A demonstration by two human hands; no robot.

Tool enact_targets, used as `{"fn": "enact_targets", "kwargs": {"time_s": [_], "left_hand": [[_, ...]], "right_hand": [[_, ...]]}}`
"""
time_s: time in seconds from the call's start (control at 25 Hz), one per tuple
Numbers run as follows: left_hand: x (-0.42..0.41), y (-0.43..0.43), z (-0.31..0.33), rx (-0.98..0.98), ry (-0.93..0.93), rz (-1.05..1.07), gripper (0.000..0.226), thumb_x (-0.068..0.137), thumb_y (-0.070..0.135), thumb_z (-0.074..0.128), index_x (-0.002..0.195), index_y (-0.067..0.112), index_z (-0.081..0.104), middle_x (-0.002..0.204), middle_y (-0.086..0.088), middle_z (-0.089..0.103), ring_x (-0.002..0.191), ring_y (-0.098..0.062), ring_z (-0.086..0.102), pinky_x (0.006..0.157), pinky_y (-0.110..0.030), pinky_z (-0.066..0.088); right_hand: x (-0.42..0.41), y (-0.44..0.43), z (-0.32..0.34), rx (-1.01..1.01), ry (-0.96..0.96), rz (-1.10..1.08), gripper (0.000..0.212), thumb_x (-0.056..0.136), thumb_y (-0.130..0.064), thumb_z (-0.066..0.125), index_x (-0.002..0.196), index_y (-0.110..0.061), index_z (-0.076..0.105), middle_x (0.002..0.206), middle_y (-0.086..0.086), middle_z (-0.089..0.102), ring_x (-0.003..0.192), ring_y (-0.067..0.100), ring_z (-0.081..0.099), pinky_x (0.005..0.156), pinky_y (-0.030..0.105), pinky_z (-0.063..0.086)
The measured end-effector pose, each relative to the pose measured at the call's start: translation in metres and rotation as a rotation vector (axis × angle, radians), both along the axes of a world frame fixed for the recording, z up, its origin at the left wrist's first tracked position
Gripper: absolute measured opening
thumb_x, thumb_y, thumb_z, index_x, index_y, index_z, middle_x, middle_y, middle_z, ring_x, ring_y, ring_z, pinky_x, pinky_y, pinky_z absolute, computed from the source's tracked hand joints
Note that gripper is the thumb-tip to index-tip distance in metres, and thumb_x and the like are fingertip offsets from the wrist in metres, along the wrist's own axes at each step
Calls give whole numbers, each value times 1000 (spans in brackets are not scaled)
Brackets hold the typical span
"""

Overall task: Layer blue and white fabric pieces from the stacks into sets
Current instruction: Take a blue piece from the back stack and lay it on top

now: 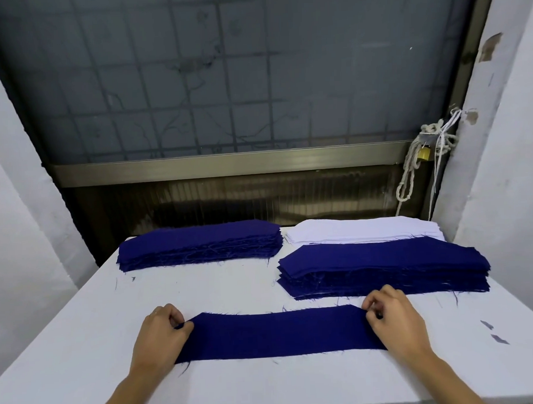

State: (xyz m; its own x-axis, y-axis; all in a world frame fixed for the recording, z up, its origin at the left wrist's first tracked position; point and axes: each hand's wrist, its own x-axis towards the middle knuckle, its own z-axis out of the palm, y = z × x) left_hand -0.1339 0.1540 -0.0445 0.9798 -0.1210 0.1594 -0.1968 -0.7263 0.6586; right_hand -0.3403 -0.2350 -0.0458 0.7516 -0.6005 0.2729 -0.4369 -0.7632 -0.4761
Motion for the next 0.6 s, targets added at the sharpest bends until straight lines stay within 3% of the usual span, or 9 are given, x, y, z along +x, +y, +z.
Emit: {"fn": "enact_targets", "kwargs": {"time_s": [0.2, 0.4, 0.6], "left_hand": [[31, -28, 34, 101, -42, -45, 16, 87, 26, 72, 94, 23, 58, 93, 5, 60, 86, -14, 57, 72, -32, 48], [67, -104, 83, 3, -51, -175, 11, 92, 25, 70, 89, 24, 60, 82, 6, 66, 77, -10, 62, 61, -26, 45], [93, -190, 106, -21, -15, -305, 8, 96, 26, 67, 90, 26, 62, 80, 6, 69, 77, -10, 65, 64, -24, 49]], "right_hand": [[14, -12, 25, -11, -128, 1, 25, 86, -15, 69, 79, -36, 59, 77, -17, 54, 80, 3, 51, 53, 18, 37], [57, -45, 71, -4, -182, 4, 16, 93, -18, 63, 85, -32, 63, 79, -16, 59, 82, 5, 53, 55, 20, 37], [109, -81, 94, 26, -91, -10, 10, 97, -23, 61, 95, -31, 66, 85, -12, 65, 80, 6, 57, 56, 18, 39]]}}
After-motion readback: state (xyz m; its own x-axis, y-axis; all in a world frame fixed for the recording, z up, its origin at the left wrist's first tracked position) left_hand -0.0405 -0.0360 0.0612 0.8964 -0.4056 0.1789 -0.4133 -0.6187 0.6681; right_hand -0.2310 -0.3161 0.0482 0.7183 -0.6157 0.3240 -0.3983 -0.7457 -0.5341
